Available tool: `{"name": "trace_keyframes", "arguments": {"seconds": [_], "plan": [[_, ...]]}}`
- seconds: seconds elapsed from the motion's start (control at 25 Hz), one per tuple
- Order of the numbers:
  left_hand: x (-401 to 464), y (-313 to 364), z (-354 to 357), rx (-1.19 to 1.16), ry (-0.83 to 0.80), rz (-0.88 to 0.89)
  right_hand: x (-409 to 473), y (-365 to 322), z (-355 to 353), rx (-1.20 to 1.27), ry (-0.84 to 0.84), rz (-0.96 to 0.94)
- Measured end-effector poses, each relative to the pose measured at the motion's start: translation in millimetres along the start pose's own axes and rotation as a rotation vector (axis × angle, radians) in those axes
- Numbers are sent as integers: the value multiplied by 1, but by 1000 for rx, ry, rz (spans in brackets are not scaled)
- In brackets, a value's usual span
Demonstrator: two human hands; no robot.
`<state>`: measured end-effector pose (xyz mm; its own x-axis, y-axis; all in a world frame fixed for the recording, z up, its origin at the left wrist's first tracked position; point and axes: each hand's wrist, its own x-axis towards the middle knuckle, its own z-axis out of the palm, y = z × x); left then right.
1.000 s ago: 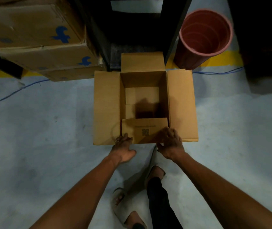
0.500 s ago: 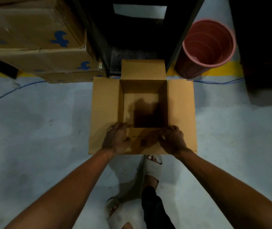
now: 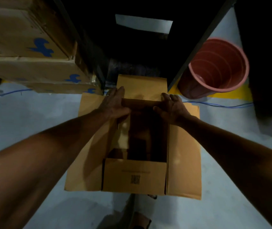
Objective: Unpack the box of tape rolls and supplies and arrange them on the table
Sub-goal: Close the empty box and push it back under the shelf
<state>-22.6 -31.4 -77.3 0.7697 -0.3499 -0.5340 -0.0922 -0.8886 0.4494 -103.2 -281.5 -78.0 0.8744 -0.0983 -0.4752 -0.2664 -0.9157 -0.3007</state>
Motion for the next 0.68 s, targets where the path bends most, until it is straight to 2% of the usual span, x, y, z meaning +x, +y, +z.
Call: {"name": "trace_keyframes", "arguments": {"seconds": [0.12,0.2,0.28,0.36,0.52,0.6,0.68], "plan": [[11,-7,3,-45,-8,-40,13,-1,6,21,-85,33],[14,-9,10,-58,-14,-40,11,-2,9,23,-75,42],[10,-9,12,-164,62,-20,6,-1,13,52,-32,30],[4,-11,12,-392,142,3,-1,-1,13,238,30,33],[-13,-13,9,-831,238,-49,-19,-10,0,774,132,151],[-23,-10,2,-931,209,-31,-28,-9,-4,871,118,173],[-39,-7,-6,-894,184,-21,-38,-6,-6,835,99,133]]}}
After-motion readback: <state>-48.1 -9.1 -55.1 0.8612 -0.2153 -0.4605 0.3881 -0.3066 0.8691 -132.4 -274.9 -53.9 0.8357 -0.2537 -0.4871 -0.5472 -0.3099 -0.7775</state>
